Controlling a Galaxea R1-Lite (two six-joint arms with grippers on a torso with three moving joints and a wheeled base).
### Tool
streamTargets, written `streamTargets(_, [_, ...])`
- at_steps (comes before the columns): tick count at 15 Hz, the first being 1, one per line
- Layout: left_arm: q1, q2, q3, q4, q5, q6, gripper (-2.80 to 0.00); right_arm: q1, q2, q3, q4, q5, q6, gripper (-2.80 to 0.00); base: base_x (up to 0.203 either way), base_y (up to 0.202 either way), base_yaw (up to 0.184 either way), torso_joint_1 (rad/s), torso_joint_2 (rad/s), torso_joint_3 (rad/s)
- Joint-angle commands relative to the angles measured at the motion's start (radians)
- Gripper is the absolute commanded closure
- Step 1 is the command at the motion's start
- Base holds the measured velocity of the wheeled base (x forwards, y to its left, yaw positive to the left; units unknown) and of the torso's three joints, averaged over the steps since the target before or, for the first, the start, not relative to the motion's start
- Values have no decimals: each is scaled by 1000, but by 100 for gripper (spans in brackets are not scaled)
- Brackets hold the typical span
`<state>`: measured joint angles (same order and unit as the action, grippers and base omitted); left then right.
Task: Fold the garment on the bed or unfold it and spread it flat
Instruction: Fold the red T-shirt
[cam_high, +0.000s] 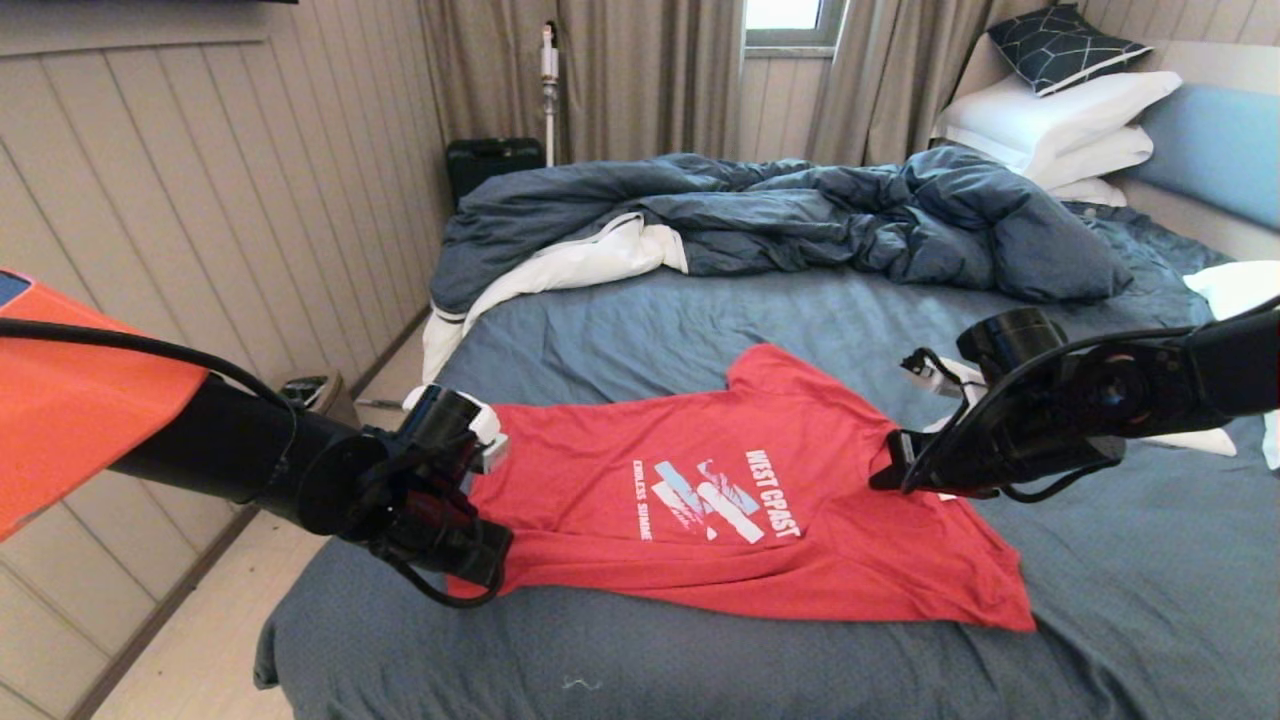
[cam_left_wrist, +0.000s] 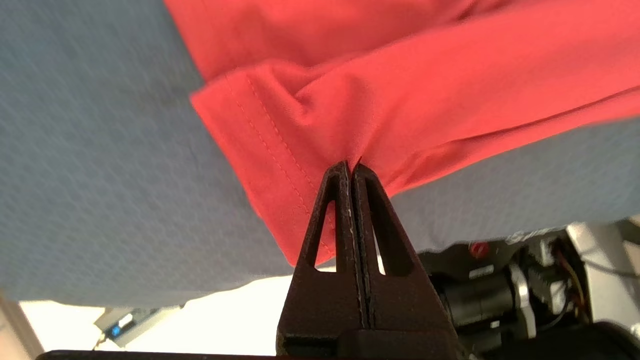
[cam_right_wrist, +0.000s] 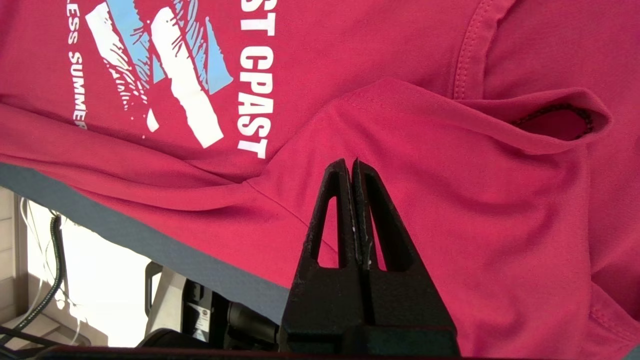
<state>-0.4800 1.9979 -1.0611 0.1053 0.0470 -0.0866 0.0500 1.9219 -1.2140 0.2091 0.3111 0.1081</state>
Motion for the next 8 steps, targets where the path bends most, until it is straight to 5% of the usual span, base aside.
streamTargets(1, [0,-6,-18,1,2,1,0,1,2,1,1,2,1,0,0,0,0,0,0,0])
streamTargets(8, [36,26,-216,28,16,48,0,1,3,1,1,2,1,0,0,0,0,0,0,0])
